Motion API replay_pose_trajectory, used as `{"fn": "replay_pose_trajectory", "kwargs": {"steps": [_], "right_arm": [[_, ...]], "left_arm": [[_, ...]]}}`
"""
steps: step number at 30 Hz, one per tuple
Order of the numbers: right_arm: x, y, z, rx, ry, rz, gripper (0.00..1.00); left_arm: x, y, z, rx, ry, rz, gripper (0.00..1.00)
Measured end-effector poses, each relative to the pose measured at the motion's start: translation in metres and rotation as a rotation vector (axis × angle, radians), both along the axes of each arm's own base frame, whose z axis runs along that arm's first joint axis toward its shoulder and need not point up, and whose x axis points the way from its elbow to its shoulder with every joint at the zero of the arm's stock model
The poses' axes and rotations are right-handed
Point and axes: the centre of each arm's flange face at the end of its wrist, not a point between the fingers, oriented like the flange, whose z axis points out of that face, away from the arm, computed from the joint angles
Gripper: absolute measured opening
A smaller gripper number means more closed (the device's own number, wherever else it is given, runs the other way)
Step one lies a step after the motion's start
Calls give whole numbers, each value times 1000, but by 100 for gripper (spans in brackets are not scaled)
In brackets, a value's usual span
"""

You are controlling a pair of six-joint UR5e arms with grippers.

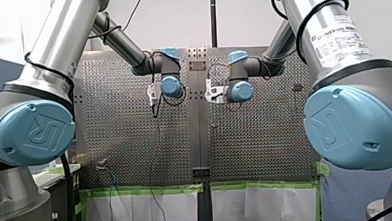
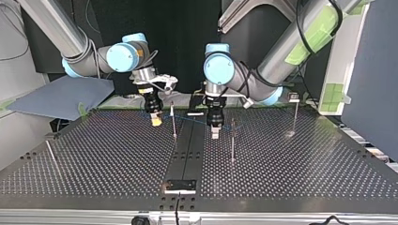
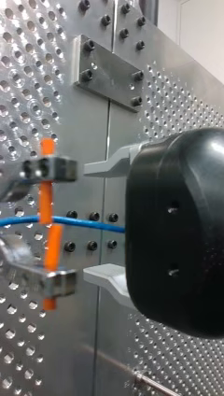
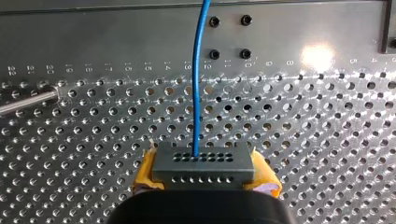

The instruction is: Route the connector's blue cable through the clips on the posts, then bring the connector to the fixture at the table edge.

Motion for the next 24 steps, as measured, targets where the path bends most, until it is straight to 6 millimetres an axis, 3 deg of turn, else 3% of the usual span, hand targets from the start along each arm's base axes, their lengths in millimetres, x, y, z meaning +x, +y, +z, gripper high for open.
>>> {"fn": "replay_pose_trajectory", "kwargs": {"steps": [1,2,3,4,5,7,24], "right_arm": [[0,0,0,1,1,-1,0],[0,0,0,1,2,-1,0],[-1,0,0,2,2,-1,0],[-1,0,0,2,3,-1,0],[-1,0,0,2,3,-1,0],[-1,0,0,2,3,-2,0],[-7,-3,-2,19,14,-12,0]], "left_arm": [[0,-1,0,0,-1,-3,59],[-1,-2,0,0,-2,-7,52],[-1,-3,0,-1,-3,-11,52],[-1,-3,0,-3,-4,-14,40],[-2,-4,1,-5,-4,-18,5],[-2,-5,1,-12,-5,-25,0],[-7,-10,-4,-25,-2,-49,0]]}}
